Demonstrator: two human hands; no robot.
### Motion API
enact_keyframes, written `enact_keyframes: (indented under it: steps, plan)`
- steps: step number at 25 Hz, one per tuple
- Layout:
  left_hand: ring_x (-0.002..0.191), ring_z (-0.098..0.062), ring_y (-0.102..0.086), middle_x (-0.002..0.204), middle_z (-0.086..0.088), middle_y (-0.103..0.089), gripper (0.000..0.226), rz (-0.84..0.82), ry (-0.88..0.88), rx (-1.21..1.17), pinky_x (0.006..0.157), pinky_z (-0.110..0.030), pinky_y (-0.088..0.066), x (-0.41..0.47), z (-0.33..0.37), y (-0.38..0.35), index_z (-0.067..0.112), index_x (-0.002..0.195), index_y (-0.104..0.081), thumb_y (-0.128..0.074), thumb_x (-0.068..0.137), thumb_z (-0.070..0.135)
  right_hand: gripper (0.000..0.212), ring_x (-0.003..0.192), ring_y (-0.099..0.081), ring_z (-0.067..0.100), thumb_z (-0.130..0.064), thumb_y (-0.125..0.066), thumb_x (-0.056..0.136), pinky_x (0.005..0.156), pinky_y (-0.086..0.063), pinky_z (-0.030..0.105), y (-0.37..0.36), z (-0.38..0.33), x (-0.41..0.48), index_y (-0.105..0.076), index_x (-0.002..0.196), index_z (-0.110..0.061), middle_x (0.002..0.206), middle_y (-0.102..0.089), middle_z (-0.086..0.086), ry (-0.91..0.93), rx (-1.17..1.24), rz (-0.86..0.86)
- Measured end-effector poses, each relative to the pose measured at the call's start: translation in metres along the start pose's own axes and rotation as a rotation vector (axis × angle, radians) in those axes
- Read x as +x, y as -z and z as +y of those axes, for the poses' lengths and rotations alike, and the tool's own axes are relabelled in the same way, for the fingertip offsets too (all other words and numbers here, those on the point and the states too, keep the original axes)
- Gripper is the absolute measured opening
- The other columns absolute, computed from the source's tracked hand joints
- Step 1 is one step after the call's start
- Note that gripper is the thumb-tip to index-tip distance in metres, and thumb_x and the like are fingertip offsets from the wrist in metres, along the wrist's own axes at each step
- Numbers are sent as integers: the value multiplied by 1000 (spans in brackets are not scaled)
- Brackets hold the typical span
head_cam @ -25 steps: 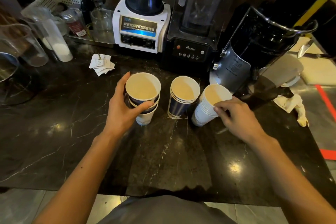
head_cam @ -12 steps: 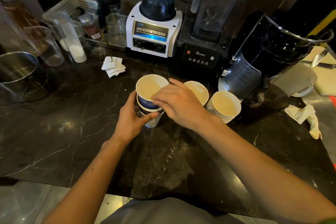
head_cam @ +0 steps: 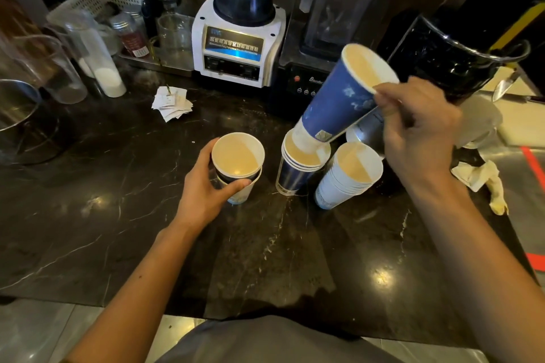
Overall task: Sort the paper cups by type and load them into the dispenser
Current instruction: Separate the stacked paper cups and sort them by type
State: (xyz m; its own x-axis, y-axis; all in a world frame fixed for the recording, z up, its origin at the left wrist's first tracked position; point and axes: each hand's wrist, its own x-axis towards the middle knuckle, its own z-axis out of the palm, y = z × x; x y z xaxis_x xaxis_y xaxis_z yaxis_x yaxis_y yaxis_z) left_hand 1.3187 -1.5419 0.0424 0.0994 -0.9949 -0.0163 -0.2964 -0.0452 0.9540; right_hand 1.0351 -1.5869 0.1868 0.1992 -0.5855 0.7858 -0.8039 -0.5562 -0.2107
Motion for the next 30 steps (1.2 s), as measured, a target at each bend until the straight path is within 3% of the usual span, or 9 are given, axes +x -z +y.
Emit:
enact_keyframes:
  steps: [3,7,9,12,16,19,23,26,30]
  plan:
    - [130,-5,-40,139,19,-42,87,-3,1,4,104,-31,-41,0,-1,0,34,143,-31,-82,74,23,12,91,-60,20,-5,-68,88,96,-41,38,-21,9,-26,-73,99,-6,90,-73,8,44,-27,-265]
    - [130,-5,-41,134,24,-42,88,-23,5,9,107,-35,-42,1,1,3,35,142,-32,-83,72,24,14,89,-63,24,-20,-61,95,82,-48,39,-50,-2,-52,-73,101,-17,93,-74,1,-28,22,-797]
    - [130,-5,-41,133,24,-42,88,-22,12,11,107,-37,-43,2,1,5,35,142,-32,-83,71,24,18,97,-63,24,-24,-60,95,93,-41,35,-55,-9,-51,-72,107,-19,100,-73,0,-34,24,-790]
    - [130,-5,-41,137,20,-44,89,-28,12,9,108,-37,-42,2,1,4,34,142,-32,-84,71,24,28,111,-58,16,-33,-60,94,113,-25,40,-57,-29,-38,-67,119,-21,114,-69,-3,30,17,-596]
    - [129,-6,-45,135,18,-46,85,-24,-52,32,106,-32,-44,1,0,4,30,141,-35,-82,71,29,33,115,-57,17,-36,-60,95,107,-36,38,-86,-74,-32,-65,123,-19,121,-67,-2,156,181,-825]
    - [124,-2,-48,132,18,-49,84,-15,-77,41,104,-25,-45,-1,0,6,24,142,-36,-81,72,29,23,107,-58,16,-33,-55,97,110,-32,38,-108,-85,-38,-70,113,-25,111,-70,-5,154,171,-960]
    - [126,-4,-48,136,11,-51,84,-26,-73,18,106,-27,-44,2,1,4,23,143,-36,-81,73,24,18,94,-61,18,-24,-54,96,109,-36,45,-112,-85,-42,-72,95,-22,94,-72,-3,104,197,-861]
    - [127,-6,-49,136,11,-51,85,-25,-50,-16,103,-26,-47,1,1,3,26,144,-35,-82,73,23,15,87,-60,22,-19,-57,93,85,-50,43,-97,-91,-30,-71,93,-16,89,-70,1,69,218,-607]
    - [129,-1,-43,139,16,-47,86,-25,-28,-3,103,-25,-44,1,-1,5,29,144,-35,-82,72,23,16,85,-58,13,-15,-60,92,83,-47,32,-53,-80,8,-72,95,-5,88,-68,1,42,273,-292]
